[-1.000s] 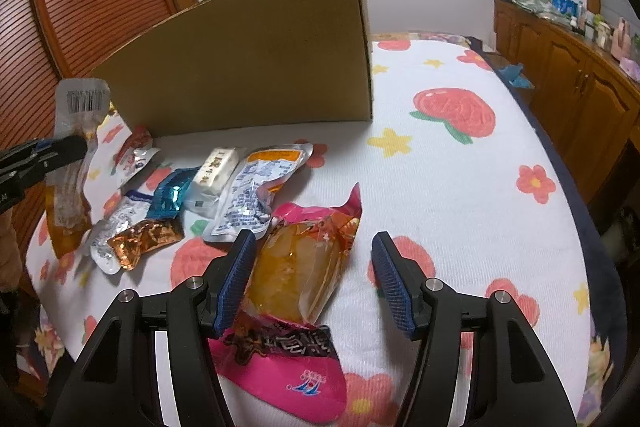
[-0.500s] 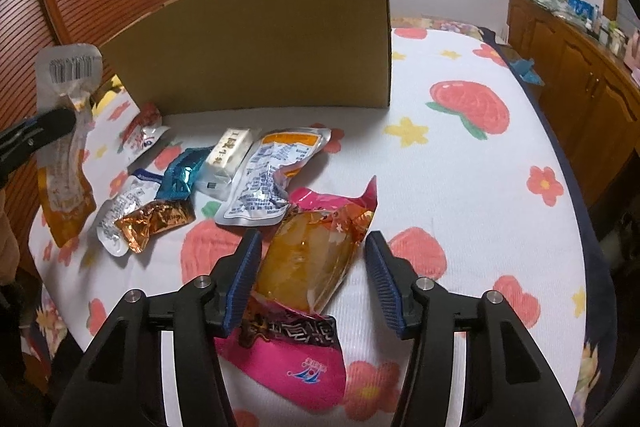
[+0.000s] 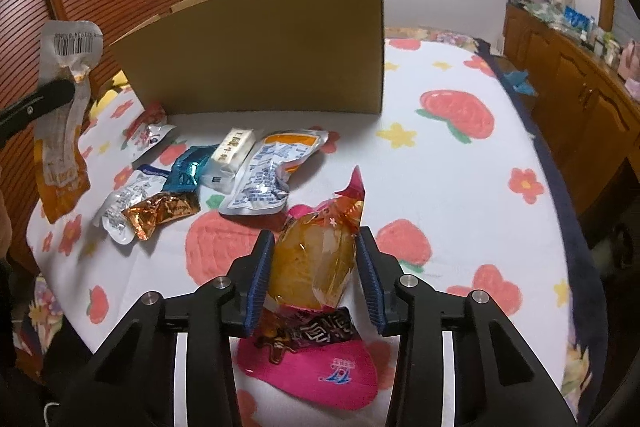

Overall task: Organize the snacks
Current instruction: 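Lift the orange pack with the left gripper while the right gripper grasps the pink egg pack, then carry both packs into the box and open both grippers to release them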

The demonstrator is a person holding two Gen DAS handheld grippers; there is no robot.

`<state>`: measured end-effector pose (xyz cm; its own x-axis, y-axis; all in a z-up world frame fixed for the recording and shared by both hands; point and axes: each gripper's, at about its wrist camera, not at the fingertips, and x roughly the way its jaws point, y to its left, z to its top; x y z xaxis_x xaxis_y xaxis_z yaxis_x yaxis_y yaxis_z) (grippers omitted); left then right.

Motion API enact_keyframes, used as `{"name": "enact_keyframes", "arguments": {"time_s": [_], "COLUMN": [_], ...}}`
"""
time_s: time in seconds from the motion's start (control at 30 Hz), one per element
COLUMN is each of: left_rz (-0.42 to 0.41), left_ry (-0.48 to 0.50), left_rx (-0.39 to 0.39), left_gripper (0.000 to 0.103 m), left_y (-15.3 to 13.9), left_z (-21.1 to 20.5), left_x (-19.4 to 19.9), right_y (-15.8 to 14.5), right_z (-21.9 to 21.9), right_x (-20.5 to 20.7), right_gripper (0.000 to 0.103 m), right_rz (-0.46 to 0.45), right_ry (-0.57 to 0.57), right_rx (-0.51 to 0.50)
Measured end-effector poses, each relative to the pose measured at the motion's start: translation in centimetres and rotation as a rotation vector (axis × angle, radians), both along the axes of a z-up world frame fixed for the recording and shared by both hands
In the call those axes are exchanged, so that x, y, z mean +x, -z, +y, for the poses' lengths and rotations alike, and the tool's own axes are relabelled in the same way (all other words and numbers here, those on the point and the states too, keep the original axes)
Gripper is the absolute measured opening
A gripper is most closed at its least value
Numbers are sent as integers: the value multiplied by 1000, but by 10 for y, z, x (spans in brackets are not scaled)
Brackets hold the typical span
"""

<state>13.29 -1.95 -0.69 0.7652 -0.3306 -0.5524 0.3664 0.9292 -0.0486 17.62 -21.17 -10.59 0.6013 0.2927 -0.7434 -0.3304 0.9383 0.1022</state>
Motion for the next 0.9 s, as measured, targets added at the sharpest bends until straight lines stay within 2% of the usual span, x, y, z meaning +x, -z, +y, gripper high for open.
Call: {"name": "enact_keyframes", "arguments": {"time_s": [0.2,0.4,0.9], "left_rz": [-10,-33,-98], "left_ry": [-1,3,10], "left_rx": [-3,-2,20], "left_gripper": [20,20,20], "left_y": [-6,-20,-61], "left_z": [1,0,-1], "left_x": [2,6,28], "right_y": [-8,-32,-134], "right_z": [-7,-11,24], "right_x": [-5,-10,12], "right_gripper": [39,39,39], "right_rz": [-35,-91,-292], "right_ry": [26,31,-96], "right_rx": [1,17,26]}}
